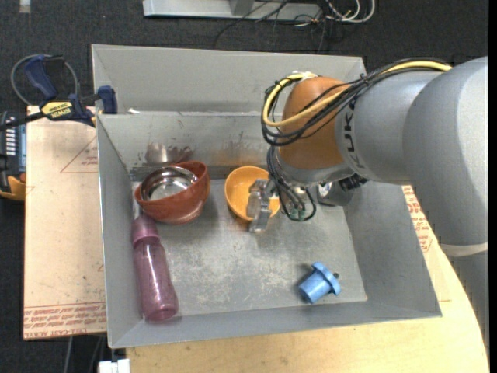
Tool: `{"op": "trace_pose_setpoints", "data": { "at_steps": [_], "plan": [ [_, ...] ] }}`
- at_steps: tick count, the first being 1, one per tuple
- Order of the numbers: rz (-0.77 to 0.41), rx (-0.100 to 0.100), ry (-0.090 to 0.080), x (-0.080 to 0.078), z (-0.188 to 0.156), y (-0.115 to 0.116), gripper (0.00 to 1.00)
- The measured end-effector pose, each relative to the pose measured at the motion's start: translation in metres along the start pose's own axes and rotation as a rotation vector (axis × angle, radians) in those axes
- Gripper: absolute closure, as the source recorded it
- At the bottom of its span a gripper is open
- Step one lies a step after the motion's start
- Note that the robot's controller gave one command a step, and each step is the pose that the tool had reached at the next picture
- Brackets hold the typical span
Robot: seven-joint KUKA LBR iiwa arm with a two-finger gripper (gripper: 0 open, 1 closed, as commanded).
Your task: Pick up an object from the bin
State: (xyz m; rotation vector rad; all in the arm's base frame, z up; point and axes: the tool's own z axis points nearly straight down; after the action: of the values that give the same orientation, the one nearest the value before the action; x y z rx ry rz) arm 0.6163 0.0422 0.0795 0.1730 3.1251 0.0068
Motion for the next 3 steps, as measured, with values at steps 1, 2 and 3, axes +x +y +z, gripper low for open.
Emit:
{"op": "trace_pose_setpoints", "data": {
  "at_steps": [1,2,3],
  "plan": [
    [0.0,0.0,0.0,0.0,0.0,0.0,1.0],
    [-0.001,0.0,0.0,0.0,0.0,0.0,1.0],
    [-0.001,0.0,0.0,0.0,0.0,0.0,1.0]
  ]
}}
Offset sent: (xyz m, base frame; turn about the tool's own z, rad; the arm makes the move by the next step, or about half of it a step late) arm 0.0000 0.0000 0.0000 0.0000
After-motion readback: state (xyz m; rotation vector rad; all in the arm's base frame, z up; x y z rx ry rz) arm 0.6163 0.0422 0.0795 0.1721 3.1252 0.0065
